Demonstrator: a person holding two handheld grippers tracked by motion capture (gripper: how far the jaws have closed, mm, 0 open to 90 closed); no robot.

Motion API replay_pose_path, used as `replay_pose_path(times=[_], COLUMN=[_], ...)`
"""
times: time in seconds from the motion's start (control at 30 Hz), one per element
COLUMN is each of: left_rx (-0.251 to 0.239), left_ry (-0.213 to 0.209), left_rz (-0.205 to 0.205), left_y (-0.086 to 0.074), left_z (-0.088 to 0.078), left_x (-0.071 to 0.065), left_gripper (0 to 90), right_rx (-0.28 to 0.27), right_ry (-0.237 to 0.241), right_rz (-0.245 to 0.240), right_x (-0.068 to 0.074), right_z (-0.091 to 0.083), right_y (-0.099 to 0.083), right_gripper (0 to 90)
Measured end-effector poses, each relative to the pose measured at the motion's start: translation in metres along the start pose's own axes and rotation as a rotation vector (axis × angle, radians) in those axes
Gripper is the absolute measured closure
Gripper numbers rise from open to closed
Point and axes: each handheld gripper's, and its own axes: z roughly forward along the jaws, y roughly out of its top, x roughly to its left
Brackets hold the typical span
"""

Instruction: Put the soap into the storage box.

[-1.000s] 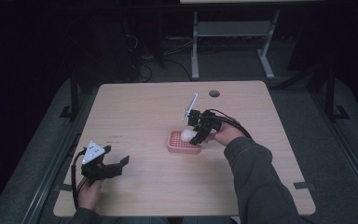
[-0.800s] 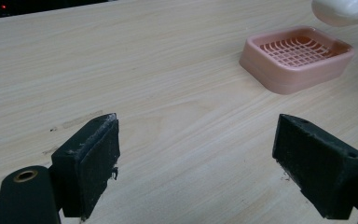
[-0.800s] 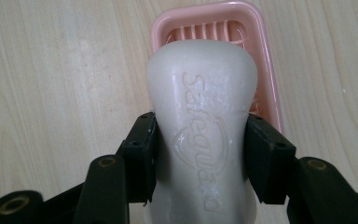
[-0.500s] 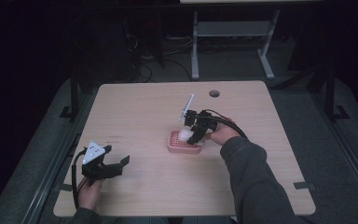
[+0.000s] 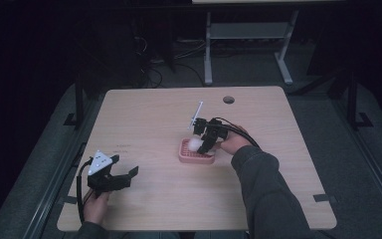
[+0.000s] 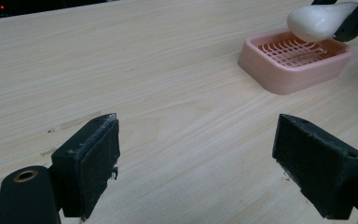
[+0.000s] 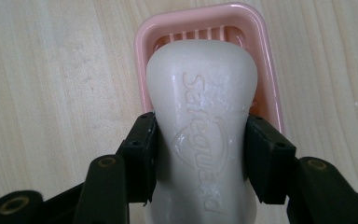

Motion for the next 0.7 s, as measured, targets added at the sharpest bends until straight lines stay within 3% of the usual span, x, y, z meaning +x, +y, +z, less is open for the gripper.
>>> replay_pose_path(times=[0.7], left_rx=[-0.004], left_ry=[-0.002], left_rz=[-0.011], left_y=[-0.001], left_z=[0.001], left_x=[0.0], left_gripper=[14.1], right_rx=[0.018], right_ry=[0.005], right_rz=[0.003], right_x=[-0.006], right_z=[0.018], right_y=[0.007], right_gripper=[49.0])
